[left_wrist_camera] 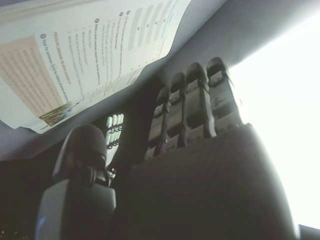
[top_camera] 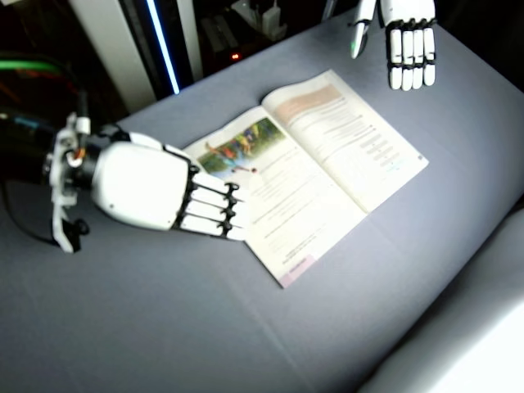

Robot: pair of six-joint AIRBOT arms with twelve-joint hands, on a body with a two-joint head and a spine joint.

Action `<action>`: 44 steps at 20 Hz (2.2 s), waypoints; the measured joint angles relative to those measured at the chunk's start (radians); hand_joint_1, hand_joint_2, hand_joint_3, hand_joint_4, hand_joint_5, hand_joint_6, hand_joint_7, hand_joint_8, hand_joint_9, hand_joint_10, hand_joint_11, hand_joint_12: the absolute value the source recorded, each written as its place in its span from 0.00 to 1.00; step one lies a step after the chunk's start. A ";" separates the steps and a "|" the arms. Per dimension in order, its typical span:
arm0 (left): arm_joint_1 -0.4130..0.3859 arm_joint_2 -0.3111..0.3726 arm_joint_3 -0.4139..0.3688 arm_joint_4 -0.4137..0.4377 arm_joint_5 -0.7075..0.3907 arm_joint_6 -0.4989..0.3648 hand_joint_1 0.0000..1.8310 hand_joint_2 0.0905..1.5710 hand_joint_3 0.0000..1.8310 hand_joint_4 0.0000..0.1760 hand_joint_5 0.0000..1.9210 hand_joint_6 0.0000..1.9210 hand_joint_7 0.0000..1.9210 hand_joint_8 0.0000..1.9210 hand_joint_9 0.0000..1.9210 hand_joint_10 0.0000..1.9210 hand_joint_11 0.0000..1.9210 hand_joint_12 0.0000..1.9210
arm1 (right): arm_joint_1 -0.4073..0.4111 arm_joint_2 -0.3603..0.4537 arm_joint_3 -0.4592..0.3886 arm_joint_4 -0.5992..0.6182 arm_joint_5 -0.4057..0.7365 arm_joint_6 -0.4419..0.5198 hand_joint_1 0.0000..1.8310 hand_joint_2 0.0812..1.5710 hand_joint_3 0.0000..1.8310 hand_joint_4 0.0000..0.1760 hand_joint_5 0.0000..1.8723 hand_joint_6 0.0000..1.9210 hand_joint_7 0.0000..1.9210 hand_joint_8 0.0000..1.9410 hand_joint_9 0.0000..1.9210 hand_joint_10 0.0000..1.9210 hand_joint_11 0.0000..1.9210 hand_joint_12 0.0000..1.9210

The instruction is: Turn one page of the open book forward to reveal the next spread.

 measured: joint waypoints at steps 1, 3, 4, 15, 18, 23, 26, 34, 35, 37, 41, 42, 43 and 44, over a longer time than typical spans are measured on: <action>0.000 0.000 0.000 -0.001 0.000 0.000 0.00 0.88 0.01 0.00 0.00 0.00 0.01 0.00 0.00 0.00 0.00 0.00 | 0.000 0.000 0.000 0.000 0.000 0.000 0.00 0.81 0.01 0.00 0.01 0.00 0.00 0.00 0.00 0.00 0.00 0.00; 0.000 0.000 0.000 0.000 0.000 0.000 0.00 0.88 0.01 0.00 0.00 0.00 0.01 0.00 0.00 0.00 0.00 0.00 | 0.000 0.000 0.000 -0.004 -0.001 0.000 0.00 0.82 0.01 0.00 0.02 0.00 0.01 0.00 0.00 0.00 0.00 0.00; 0.000 0.000 0.000 0.000 0.000 0.000 0.00 0.89 0.01 0.00 0.00 0.00 0.01 0.00 0.00 0.00 0.00 0.00 | 0.010 -0.003 0.004 -0.032 -0.004 0.005 0.00 0.81 0.01 0.00 0.02 0.00 0.01 0.00 0.00 0.00 0.00 0.00; -0.003 -0.009 0.005 0.006 0.001 0.000 0.00 0.88 0.00 0.00 0.00 0.00 0.01 0.00 0.00 0.00 0.00 0.00 | 0.037 -0.080 0.047 -0.317 -0.086 0.178 0.00 0.77 0.00 0.00 0.04 0.00 0.03 0.00 0.02 0.00 0.02 0.01; -0.003 -0.011 0.005 0.011 0.003 0.000 0.00 0.88 0.00 0.00 0.00 0.00 0.00 0.00 0.00 0.00 0.00 0.00 | 0.037 -0.109 0.065 -0.360 -0.087 0.233 0.00 0.78 0.00 0.00 0.03 0.00 0.02 0.00 0.01 0.00 0.02 0.01; -0.016 -0.019 0.013 0.005 0.004 -0.005 0.00 0.88 0.00 0.00 0.02 0.01 0.02 0.01 0.01 0.00 0.00 0.00 | 0.037 -0.132 0.085 -0.385 -0.077 0.244 0.00 0.78 0.00 0.00 0.03 0.00 0.02 0.00 0.01 0.00 0.03 0.01; -0.019 -0.020 0.013 0.014 0.001 -0.005 0.00 0.88 0.00 0.00 0.02 0.01 0.02 0.01 0.01 0.00 0.00 0.00 | 0.047 -0.154 0.094 -0.389 -0.076 0.247 0.00 0.78 0.00 0.00 0.03 0.00 0.02 0.00 0.02 0.00 0.02 0.01; -0.019 -0.024 0.016 0.008 -0.003 -0.008 0.00 0.88 0.00 0.00 0.01 0.00 0.00 0.00 0.00 0.00 0.00 0.00 | 0.130 -0.259 0.132 -0.380 -0.061 0.247 0.00 0.80 0.01 0.00 0.01 0.00 0.01 0.00 0.00 0.00 0.00 0.00; -0.019 -0.024 0.016 0.004 -0.003 -0.008 0.00 0.87 0.00 0.00 0.01 0.00 0.00 0.00 0.00 0.00 0.00 0.00 | 0.130 -0.272 0.140 -0.367 -0.057 0.246 0.00 0.80 0.01 0.00 0.01 0.00 0.01 0.00 0.00 0.00 0.00 0.00; -0.019 -0.024 0.016 -0.005 -0.010 -0.008 0.00 0.85 0.00 0.00 0.03 0.01 0.02 0.01 0.00 0.00 0.00 0.00 | 0.136 -0.307 0.160 -0.339 -0.044 0.243 0.00 0.82 0.00 0.00 0.02 0.00 0.02 0.00 0.01 0.00 0.02 0.01; -0.019 -0.023 0.024 -0.015 -0.029 -0.008 0.00 0.83 0.00 0.00 0.04 0.01 0.03 0.01 0.01 0.00 0.00 0.00 | 0.174 -0.377 0.183 -0.321 -0.008 0.239 0.00 0.81 0.00 0.00 0.01 0.00 0.00 0.00 0.00 0.00 0.01 0.00; -0.019 -0.021 0.025 -0.031 -0.033 -0.008 0.00 0.83 0.00 0.00 0.04 0.01 0.03 0.01 0.01 0.00 0.00 0.00 | 0.180 -0.399 0.186 -0.321 0.005 0.239 0.00 0.81 0.00 0.00 0.03 0.01 0.01 0.01 0.01 0.00 0.01 0.00; -0.019 -0.020 0.025 -0.039 -0.038 -0.008 0.00 0.83 0.00 0.00 0.05 0.01 0.03 0.01 0.01 0.00 0.00 0.00 | 0.182 -0.410 0.187 -0.321 0.011 0.238 0.00 0.81 0.00 0.00 0.05 0.00 0.04 0.00 0.02 0.00 0.03 0.01; -0.019 -0.016 0.029 -0.041 -0.045 -0.009 0.00 0.83 0.00 0.00 0.05 0.01 0.02 0.00 0.01 0.00 0.00 0.00 | 0.185 -0.428 0.191 -0.322 0.021 0.238 0.00 0.82 0.00 0.00 0.05 0.01 0.04 0.01 0.03 0.00 0.03 0.01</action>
